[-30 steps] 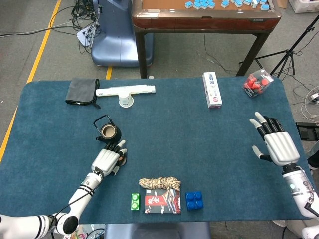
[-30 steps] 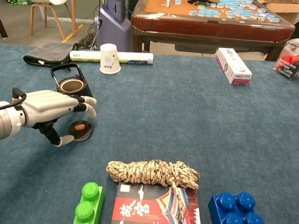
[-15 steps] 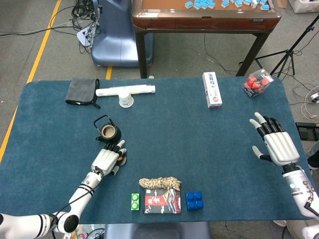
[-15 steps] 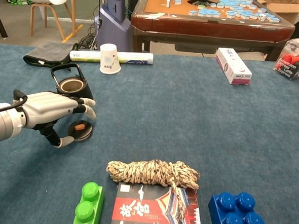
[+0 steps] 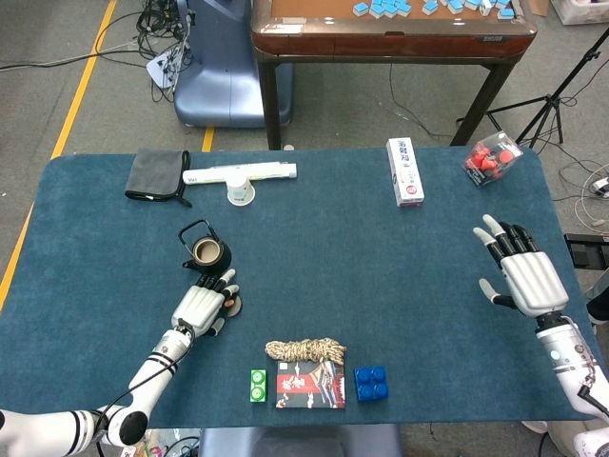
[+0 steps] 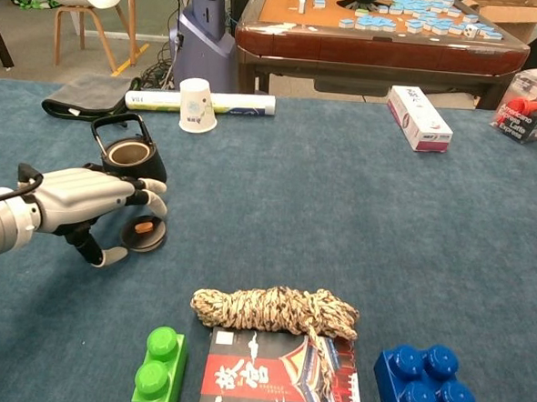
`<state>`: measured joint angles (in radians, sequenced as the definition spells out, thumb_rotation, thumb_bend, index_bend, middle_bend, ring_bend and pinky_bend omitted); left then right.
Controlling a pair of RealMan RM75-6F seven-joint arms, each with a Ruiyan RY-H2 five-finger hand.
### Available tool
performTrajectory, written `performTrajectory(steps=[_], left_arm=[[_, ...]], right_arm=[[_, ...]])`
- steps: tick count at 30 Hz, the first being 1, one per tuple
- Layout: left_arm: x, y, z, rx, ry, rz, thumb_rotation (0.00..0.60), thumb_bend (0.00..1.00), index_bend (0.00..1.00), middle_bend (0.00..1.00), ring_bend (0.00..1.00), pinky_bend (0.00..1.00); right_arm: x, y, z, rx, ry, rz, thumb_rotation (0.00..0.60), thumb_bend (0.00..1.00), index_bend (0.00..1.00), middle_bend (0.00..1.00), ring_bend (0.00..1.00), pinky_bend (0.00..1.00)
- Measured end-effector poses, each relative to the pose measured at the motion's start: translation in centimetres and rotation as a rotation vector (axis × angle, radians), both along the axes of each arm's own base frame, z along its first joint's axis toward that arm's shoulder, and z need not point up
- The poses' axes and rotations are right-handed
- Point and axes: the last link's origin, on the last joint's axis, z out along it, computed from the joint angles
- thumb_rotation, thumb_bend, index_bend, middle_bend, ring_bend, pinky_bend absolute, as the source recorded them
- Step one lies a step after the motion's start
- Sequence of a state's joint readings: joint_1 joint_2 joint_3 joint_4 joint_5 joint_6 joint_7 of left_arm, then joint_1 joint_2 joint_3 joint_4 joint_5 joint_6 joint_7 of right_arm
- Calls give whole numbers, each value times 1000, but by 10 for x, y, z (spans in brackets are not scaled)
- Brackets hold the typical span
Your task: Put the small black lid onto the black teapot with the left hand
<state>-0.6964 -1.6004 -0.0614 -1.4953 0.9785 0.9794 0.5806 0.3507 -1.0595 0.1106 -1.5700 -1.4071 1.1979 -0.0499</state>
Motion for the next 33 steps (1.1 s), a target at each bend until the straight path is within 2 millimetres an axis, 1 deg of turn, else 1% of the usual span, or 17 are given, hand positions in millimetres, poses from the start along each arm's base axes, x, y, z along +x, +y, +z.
performTrajectory(steps=[11,23,33], left_arm=[[-1,2,-1,-2,1,5,600,382,176,0,0,0],[-7,0,2,4,-8,23,600,381,258,0,0,0],[-8,-4,3,6,-12,24,600,382,270,0,0,0]], right_arm=[[-1,-2,-1,1,-1,-2,600,360,0,0,0,0],[0,-1,1,-7,-5,5,600,360,0,0,0,0],[1,0,1,-11,-3,8,600,361,0,0,0,0]])
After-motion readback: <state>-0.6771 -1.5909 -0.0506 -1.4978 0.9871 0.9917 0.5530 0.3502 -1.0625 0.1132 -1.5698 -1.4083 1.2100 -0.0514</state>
